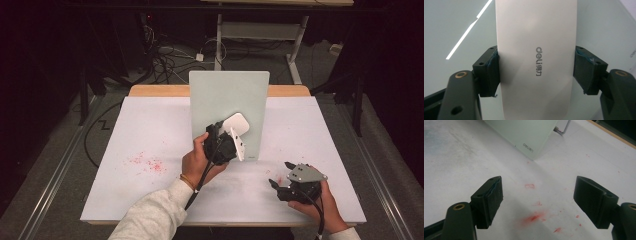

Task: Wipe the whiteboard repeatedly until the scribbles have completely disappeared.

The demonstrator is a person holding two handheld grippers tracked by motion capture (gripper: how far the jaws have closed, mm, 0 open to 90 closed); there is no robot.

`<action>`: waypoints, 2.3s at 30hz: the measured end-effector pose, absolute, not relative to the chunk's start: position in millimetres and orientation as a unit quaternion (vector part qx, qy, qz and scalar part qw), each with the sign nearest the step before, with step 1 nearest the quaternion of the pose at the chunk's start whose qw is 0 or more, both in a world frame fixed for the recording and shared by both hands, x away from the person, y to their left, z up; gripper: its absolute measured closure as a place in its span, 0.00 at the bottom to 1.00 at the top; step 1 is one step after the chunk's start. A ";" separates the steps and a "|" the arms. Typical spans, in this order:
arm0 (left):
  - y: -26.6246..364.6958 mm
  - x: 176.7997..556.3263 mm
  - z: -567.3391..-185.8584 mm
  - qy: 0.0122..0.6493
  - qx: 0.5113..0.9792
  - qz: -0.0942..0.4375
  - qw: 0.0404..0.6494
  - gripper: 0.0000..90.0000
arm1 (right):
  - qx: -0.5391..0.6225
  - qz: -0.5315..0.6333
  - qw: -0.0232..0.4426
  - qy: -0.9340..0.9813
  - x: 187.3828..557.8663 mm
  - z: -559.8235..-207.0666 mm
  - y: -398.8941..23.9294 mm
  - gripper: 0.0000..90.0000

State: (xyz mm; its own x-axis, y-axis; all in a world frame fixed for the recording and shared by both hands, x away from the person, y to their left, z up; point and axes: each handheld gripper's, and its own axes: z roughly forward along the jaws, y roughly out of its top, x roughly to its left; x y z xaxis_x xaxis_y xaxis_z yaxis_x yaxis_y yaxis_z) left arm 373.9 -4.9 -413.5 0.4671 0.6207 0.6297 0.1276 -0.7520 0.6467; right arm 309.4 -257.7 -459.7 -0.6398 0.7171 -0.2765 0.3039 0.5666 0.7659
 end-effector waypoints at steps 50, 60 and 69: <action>124.6 363.5 -401.6 0.263 0.812 0.415 0.315 0.32 | 0.300 0.359 0.289 0.835 306.4 -456.0 -254.1 0.27; 131.9 348.5 -398.6 0.254 0.822 0.385 0.335 0.32 | 0.302 0.364 0.293 0.831 307.6 -453.5 -255.8 0.27; 136.2 340.4 -397.5 0.242 0.829 0.354 0.358 0.32 | 0.305 0.363 0.297 0.829 307.2 -452.2 -258.0 0.27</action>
